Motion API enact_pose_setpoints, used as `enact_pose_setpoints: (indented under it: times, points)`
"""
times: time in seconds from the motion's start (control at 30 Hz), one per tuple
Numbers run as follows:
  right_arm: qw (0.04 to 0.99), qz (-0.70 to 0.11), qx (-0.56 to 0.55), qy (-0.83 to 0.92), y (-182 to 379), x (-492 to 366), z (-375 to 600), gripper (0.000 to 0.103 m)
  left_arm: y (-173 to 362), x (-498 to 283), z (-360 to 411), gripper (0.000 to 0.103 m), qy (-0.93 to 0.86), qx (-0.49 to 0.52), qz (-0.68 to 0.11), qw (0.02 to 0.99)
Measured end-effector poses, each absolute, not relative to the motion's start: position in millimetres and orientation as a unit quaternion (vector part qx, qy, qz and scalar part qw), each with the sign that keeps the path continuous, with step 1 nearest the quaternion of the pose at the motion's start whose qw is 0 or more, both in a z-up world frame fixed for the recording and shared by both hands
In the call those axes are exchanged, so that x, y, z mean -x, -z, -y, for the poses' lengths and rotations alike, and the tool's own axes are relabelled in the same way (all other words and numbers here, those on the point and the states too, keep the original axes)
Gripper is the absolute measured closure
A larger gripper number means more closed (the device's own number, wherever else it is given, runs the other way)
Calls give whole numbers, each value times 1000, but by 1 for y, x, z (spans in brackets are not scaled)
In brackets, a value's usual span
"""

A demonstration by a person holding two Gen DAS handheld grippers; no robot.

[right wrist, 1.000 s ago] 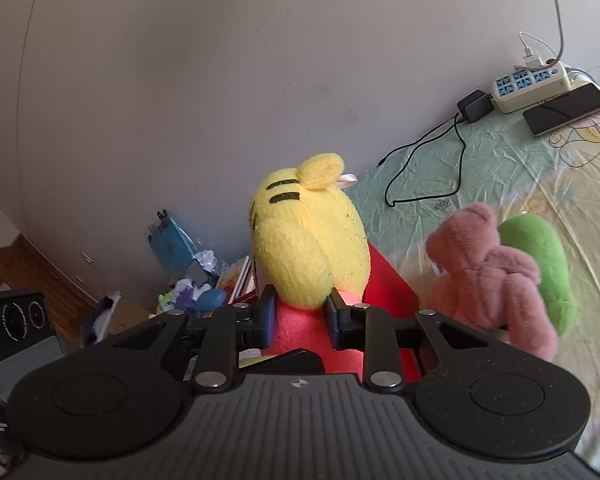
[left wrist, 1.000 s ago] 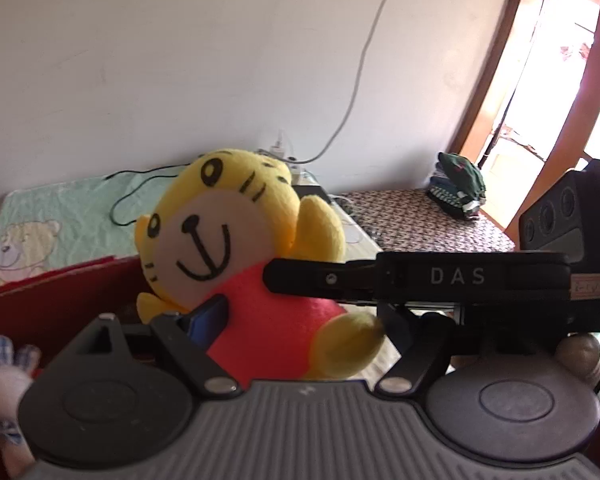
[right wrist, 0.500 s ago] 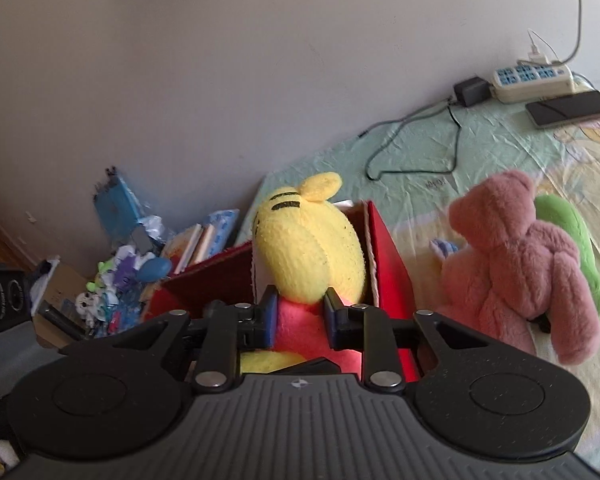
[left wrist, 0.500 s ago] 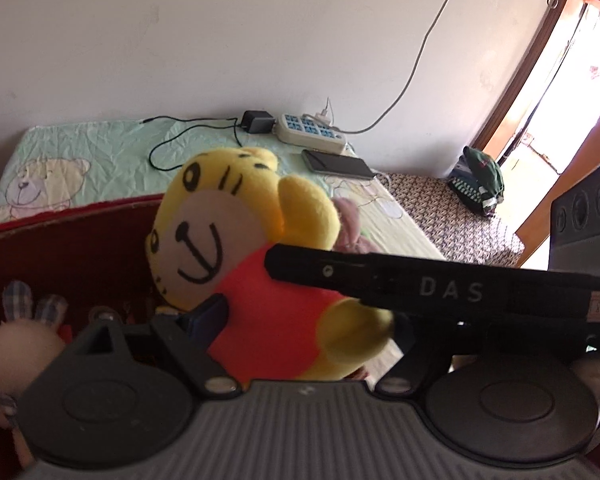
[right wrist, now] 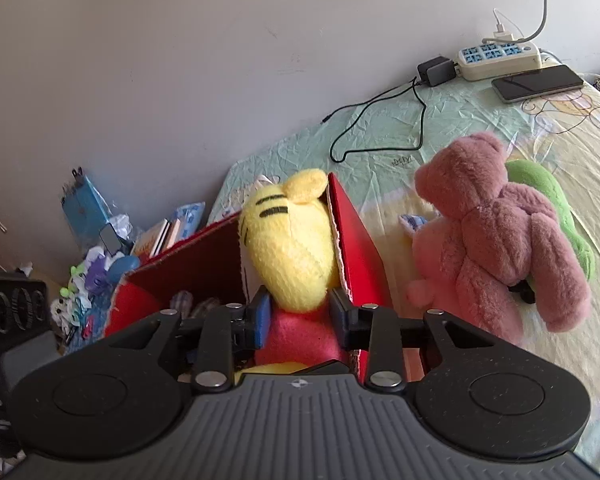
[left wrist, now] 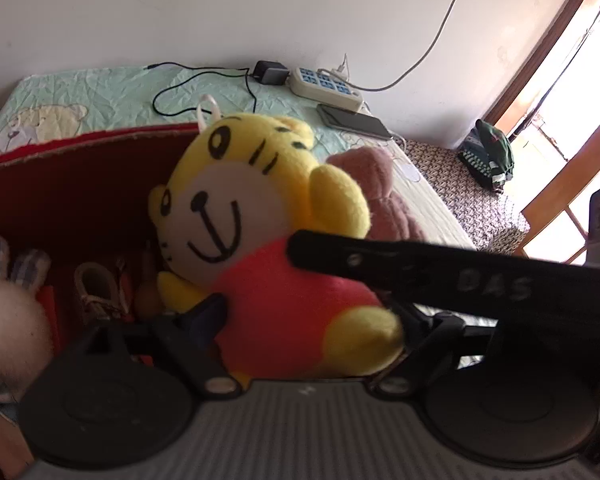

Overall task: Organize objects
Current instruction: 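Lift the tiger plush with the right gripper and carry it to the red box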

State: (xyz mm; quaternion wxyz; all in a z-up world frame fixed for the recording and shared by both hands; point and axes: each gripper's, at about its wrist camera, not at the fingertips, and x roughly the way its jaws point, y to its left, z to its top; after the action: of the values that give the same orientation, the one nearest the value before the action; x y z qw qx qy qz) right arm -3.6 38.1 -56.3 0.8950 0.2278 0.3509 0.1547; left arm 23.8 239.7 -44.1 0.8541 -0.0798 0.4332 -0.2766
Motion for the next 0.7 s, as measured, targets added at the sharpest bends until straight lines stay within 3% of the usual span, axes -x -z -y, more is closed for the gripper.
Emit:
enact_pose_setpoints:
  times: [0.23,0.7]
  points:
    - [902,-348,-210,-149,56,1,-43,78,51,-26,-238,11,268,79,-443,852]
    - [889,-363,-224,-165,62,4,-33,77,43,-24,-224,11,227,34,-467,854]
